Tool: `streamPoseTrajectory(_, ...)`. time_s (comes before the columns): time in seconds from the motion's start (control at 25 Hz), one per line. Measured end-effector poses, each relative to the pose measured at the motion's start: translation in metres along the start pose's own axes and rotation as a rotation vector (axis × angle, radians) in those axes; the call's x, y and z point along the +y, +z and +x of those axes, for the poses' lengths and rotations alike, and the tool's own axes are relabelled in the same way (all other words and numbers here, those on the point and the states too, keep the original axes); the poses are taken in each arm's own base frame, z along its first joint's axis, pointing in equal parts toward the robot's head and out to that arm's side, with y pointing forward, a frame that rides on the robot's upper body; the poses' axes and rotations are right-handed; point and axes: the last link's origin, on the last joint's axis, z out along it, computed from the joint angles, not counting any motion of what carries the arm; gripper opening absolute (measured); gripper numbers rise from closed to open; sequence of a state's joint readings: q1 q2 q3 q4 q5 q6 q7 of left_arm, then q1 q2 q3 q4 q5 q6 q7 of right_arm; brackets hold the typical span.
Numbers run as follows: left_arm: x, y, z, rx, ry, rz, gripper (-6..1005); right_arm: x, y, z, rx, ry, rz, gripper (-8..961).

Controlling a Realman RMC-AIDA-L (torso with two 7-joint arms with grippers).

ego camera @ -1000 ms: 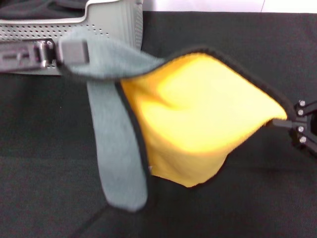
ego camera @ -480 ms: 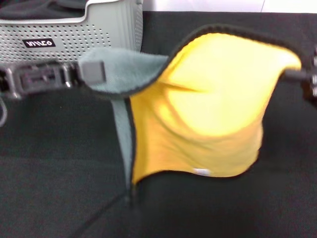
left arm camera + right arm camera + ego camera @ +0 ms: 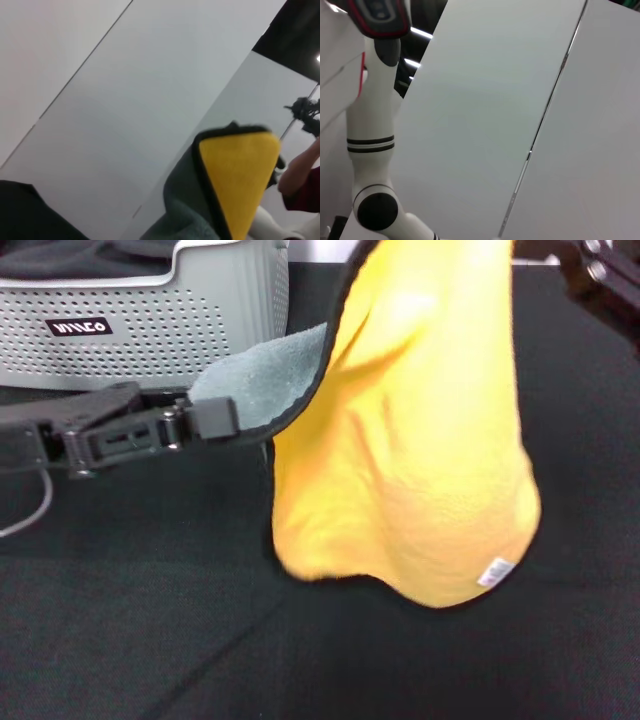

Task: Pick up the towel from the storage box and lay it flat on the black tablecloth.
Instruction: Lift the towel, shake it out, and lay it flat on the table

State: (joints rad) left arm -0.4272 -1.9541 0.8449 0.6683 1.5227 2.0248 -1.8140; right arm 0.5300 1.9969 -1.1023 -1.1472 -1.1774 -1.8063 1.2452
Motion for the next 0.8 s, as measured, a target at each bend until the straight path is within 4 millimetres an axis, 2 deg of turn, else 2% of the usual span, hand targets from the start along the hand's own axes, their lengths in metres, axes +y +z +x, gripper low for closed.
streamPoseTrajectory(0.2, -0.007, 0.003, -0.007, 0.002, 0.057, 0.043, 253, -0.007, 0.008, -0.006, 0.0, 0.004, -0.024, 8)
streamPoseTrajectory(0.4, -0.012, -0.001, -0.009, 0.038, 0.198, 0.109, 253, -0.01, 0.01, -0.01, 0.006, 0.03, -0.035, 8)
streamPoseTrajectory(0.8, -0.01, -0.01, -0.015, 0.139, 0.436, 0.185, 261, -0.023, 0.014, -0.019, 0.071, 0.082, -0.042, 8)
